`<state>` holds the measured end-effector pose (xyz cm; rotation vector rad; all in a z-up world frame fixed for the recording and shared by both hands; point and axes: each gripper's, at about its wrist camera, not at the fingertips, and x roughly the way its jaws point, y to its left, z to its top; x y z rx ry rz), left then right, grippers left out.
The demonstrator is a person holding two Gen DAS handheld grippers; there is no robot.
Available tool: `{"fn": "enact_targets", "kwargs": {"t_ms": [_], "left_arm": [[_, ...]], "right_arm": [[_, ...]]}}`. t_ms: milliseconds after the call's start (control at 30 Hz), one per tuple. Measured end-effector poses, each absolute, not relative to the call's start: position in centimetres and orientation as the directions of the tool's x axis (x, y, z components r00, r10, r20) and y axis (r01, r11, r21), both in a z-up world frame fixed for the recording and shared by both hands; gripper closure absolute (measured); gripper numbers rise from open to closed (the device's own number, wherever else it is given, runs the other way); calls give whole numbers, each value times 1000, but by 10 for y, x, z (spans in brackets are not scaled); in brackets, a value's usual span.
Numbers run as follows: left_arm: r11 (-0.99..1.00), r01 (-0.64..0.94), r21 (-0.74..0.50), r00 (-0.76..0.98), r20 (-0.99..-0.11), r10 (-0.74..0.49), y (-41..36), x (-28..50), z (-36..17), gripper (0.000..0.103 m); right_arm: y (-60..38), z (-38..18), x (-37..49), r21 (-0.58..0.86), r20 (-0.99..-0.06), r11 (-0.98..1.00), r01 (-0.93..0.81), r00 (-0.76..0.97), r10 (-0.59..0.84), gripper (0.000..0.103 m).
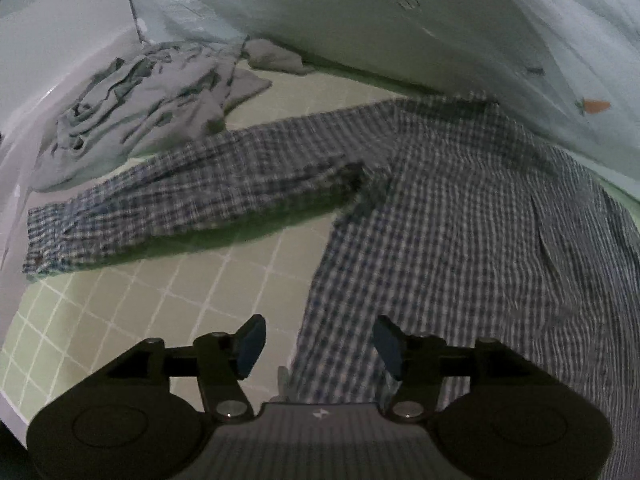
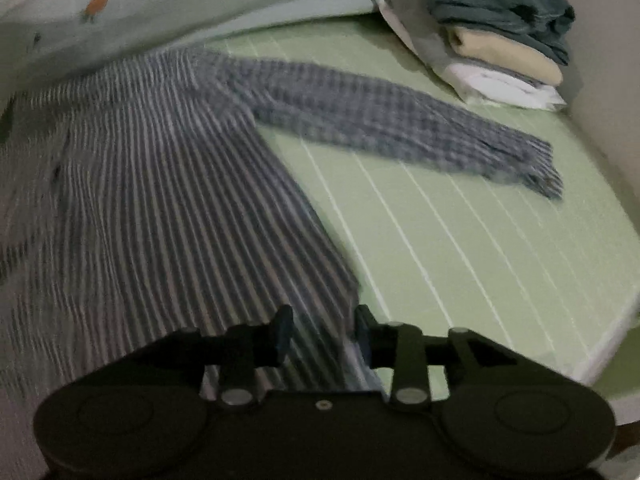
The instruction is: Fold clothes
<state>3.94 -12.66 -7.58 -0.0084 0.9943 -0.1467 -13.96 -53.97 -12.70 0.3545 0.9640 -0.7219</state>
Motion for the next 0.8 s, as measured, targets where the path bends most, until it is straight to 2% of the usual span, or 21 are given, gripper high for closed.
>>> {"fn": "enact_targets", "kwargs": {"t_ms": [67, 133, 200, 233, 367, 500, 700, 800], "left_arm": [[991, 101, -87, 538, -833, -128, -128, 54, -74, 40], [988, 116, -99, 545, -825, -146, -132, 69, -72, 37], [986, 135, -97, 558, -815, -156, -139, 87, -71, 35], [985, 142, -99, 564, -809, -163, -145, 99, -69, 35], [976, 170, -136, 584, -784, -211, -168, 154, -62, 25], [966, 204, -158, 587, -770, -250, -202, 214, -52, 21], [930, 309, -199, 567, -746, -348, -262, 289, -59, 20], [900, 345, -268, 505, -755, -419, -291, 321, -74, 20]], "right_arm": [[-545, -121, -114, -32, -832, 723, 690, 382, -402, 62], [-547, -112, -86, -24, -806, 751, 660, 431, -405, 47], [-548, -106, -57, -20, -783, 779, 627, 475, -402, 23], [-550, -104, -41, -22, -774, 792, 611, 491, -400, 20], [-556, -96, 28, -22, -744, 826, 564, 542, -390, 14], [-558, -89, 91, 41, -735, 857, 514, 597, -323, 13], [-562, -79, 187, 133, -710, 892, 431, 670, -218, 14], [-562, -81, 232, 162, -703, 913, 375, 693, -160, 14]]}}
